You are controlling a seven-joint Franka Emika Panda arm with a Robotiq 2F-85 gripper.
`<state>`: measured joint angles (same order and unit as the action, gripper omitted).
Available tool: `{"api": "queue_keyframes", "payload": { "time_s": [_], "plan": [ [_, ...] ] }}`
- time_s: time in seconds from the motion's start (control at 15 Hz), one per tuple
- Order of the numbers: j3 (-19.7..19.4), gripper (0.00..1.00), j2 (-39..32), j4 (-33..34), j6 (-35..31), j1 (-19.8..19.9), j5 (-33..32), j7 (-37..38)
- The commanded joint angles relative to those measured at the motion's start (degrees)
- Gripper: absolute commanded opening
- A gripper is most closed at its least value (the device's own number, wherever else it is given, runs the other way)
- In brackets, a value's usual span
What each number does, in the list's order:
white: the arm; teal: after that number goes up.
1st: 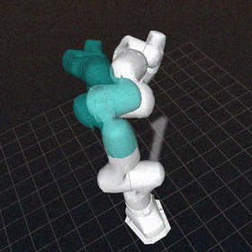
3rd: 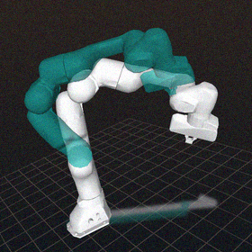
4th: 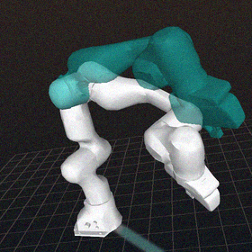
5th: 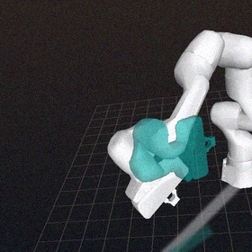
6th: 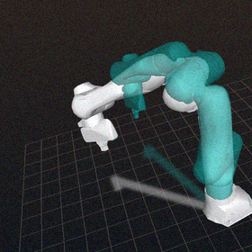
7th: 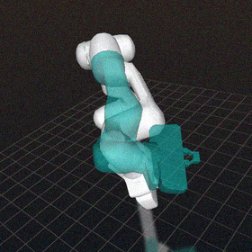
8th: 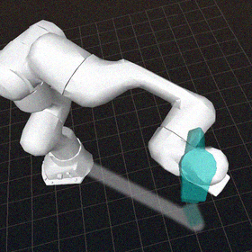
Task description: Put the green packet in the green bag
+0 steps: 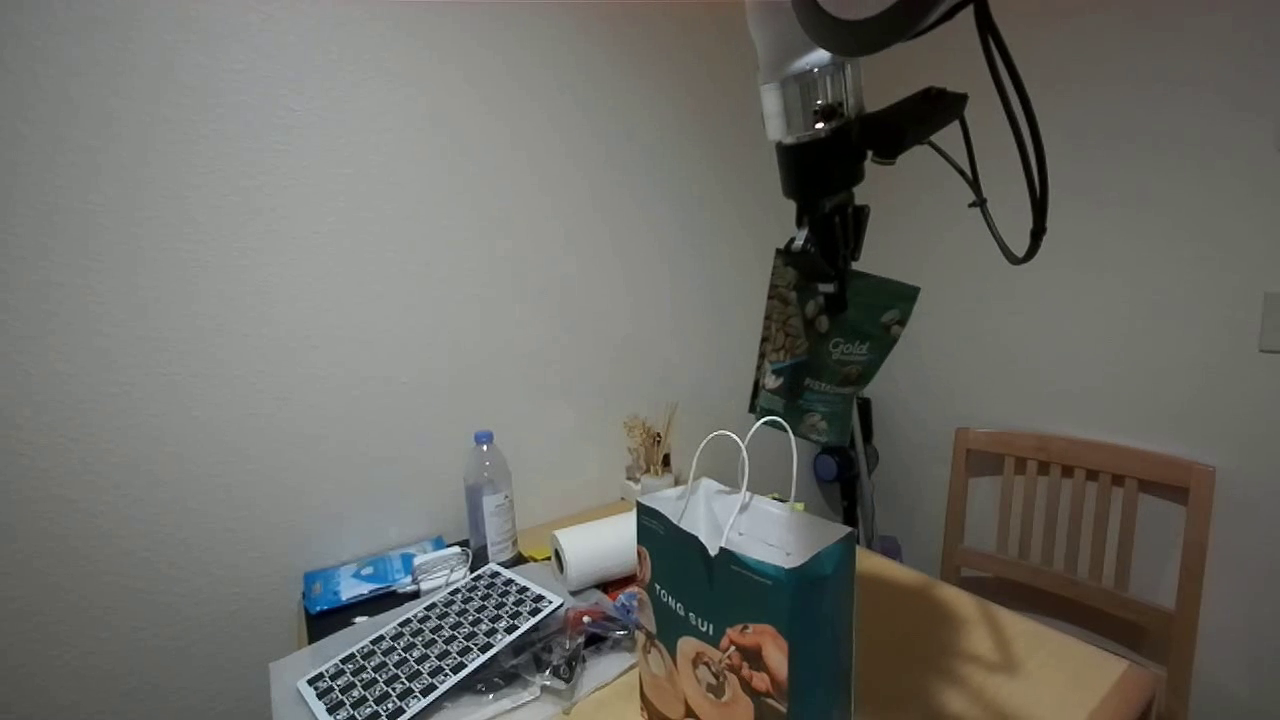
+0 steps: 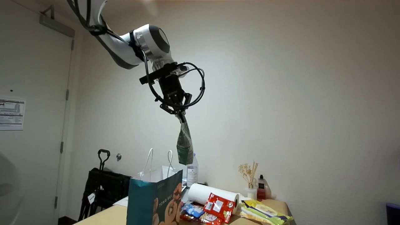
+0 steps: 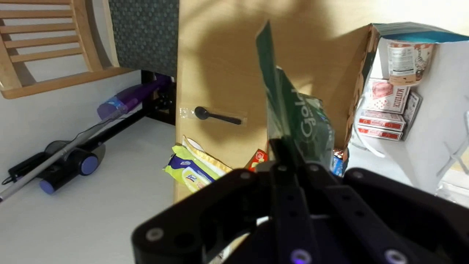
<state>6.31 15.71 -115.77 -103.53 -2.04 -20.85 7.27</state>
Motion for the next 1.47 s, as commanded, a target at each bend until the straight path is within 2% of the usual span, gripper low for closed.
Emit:
{"api": "queue_keyframes", "payload": {
  "time_s": [0.0, 0.13, 0.47, 0.67, 0.93, 1.4],
  "plan": [
    [-0.1, 0.02, -0.2, 0.2, 0.2, 0.0, 0.0, 0.0],
    [0.9, 0.00, 1.3, 1.3, 0.2, -0.4, -1.3, 0.5],
    [6.5, 0.00, 4.7, 4.4, 2.7, -2.2, -8.8, 3.8],
    [8.5, 0.00, 5.4, 4.2, 4.3, -3.3, -8.1, 5.1],
    [7.8, 0.00, 4.6, 2.9, 4.7, -4.3, -3.6, 5.4],
    [3.7, 0.00, 1.3, -0.5, 1.2, -3.7, 4.7, 5.0]
  ]
}}
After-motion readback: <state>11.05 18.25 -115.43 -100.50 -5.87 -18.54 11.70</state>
